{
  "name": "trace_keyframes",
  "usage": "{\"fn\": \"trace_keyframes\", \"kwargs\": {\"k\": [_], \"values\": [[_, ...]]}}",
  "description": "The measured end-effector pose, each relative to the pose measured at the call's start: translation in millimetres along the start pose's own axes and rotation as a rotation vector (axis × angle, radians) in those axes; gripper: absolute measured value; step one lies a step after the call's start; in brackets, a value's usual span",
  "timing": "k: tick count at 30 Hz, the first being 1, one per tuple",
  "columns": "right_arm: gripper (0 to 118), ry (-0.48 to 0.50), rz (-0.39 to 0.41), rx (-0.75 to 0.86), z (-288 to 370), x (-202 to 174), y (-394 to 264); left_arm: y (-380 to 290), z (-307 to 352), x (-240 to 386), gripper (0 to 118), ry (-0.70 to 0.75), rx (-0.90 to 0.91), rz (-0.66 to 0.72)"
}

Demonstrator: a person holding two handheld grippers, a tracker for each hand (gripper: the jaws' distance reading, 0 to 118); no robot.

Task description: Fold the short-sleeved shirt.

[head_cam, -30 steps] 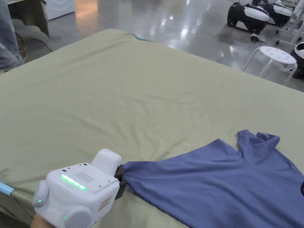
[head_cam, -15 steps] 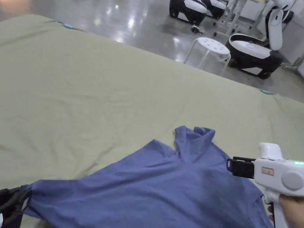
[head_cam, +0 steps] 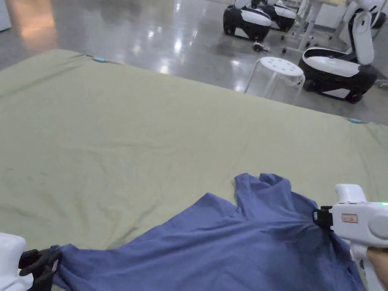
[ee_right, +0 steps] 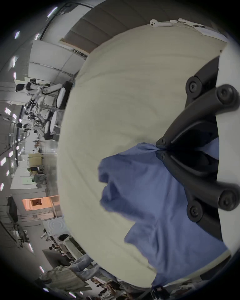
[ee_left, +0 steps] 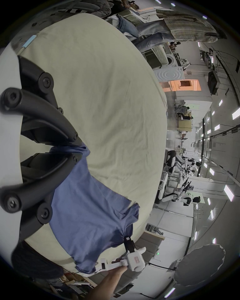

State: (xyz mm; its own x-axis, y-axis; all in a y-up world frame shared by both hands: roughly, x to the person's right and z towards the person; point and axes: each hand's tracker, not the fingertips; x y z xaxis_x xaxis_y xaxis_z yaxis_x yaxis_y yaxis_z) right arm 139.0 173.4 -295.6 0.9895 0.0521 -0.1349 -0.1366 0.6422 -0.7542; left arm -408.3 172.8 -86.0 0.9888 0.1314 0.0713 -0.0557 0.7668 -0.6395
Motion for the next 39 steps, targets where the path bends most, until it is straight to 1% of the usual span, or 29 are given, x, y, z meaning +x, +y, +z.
{"fn": "trace_keyframes", "kwargs": {"k": [3,6,8,12,15,18,19,20,21,22,24,25,29,31,33,36,39], "values": [[1,0.031,-0.042,0.109,65.2,6.7,6.9,21.7,9.8,2.6,8,-0.048,0.045,0.033],[1,0.006,-0.019,0.203,125.2,9.1,11.9,47.7,21.6,13.5,8,-0.066,0.086,0.016],[1,-0.032,-0.015,0.316,175.8,8.1,16.9,69.3,28.7,24.2,8,-0.085,0.132,0.0],[1,-0.048,-0.074,0.415,248.9,17.2,34.1,118.3,40.0,45.1,7,-0.094,0.216,-0.039],[1,-0.108,-0.064,0.493,292.3,24.7,55.6,161.1,43.4,50.6,7,-0.12,0.278,-0.017],[1,-0.128,-0.077,0.575,336.0,39.2,86.1,217.1,58.3,62.6,7,-0.12,0.352,-0.012],[1,-0.145,-0.067,0.594,345.9,43.4,97.8,234.4,61.9,65.1,7,-0.121,0.357,-0.013],[1,-0.187,-0.05,0.618,356.9,48.2,110.5,254.6,66.2,68.3,7,-0.118,0.382,-0.015],[1,-0.213,-0.056,0.645,366.7,53.8,121.9,273.3,68.7,71.7,7,-0.11,0.394,-0.029],[1,-0.219,-0.079,0.677,376.6,60.4,133.0,294.3,61.0,72.9,7,-0.102,0.407,-0.036],[1,-0.174,-0.14,0.716,387.6,75.1,159.2,330.8,64.5,78.6,7,-0.079,0.43,-0.053],[1,-0.173,-0.16,0.74,391.6,80.8,171.1,348.2,67.3,81.7,7,-0.071,0.446,-0.061],[1,-0.212,-0.172,0.812,396.5,94.6,218.3,410.5,64.2,93.6,7,0.0,0.525,-0.107],[1,-0.213,-0.168,0.866,397.4,95.6,237.1,436.6,64.5,97.1,7,0.008,0.565,-0.111],[1,-0.194,-0.177,0.883,398.0,98.6,257.1,459.1,67.5,97.9,7,0.027,0.59,-0.13],[1,-0.19,-0.188,0.893,387.5,99.4,275.4,477.3,64.1,103.0,7,0.063,0.623,-0.159],[1,-0.193,-0.192,0.865,356.6,99.4,279.4,482.8,44.9,101.0,7,0.072,0.624,-0.158]]}}
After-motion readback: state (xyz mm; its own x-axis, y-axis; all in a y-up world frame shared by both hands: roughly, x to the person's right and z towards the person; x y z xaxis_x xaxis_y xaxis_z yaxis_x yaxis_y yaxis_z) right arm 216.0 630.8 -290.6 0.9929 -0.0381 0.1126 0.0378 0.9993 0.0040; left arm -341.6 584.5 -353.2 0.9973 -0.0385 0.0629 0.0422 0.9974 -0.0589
